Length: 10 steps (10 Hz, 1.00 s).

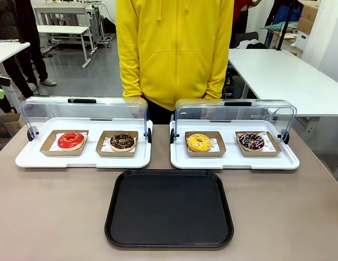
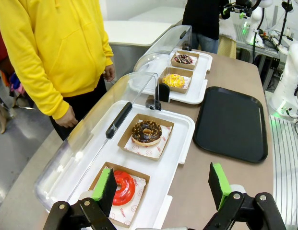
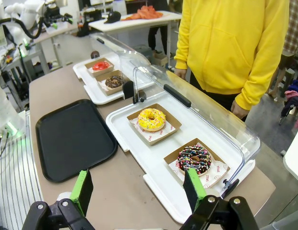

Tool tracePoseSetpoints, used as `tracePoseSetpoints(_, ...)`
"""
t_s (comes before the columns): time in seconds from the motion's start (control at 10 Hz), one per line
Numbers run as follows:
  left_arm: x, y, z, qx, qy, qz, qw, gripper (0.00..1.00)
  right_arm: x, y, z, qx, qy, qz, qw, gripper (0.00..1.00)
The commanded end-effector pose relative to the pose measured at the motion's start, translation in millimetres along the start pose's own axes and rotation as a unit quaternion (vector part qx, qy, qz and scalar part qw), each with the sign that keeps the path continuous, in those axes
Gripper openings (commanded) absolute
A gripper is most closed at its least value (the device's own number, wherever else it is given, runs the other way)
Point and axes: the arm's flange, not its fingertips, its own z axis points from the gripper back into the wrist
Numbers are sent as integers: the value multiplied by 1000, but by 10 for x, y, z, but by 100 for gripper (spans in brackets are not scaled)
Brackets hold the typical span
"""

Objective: Move the second donut from the left to the tray.
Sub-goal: Pick up the Paper togo box containing the Donut indicated by the person and place it on the Handle tray.

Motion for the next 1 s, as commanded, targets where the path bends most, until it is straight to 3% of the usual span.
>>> tracePoseSetpoints(0.0, 10, 0, 3, -4, -10, -3, 1000, 100, 26, -43, -11, -2, -15, 13, 1000, 100)
tracePoseSetpoints(0.9, 10, 0, 3, -4, -10, -3, 1000, 100, 26, -43, -11, -2, -15, 13, 1000, 100)
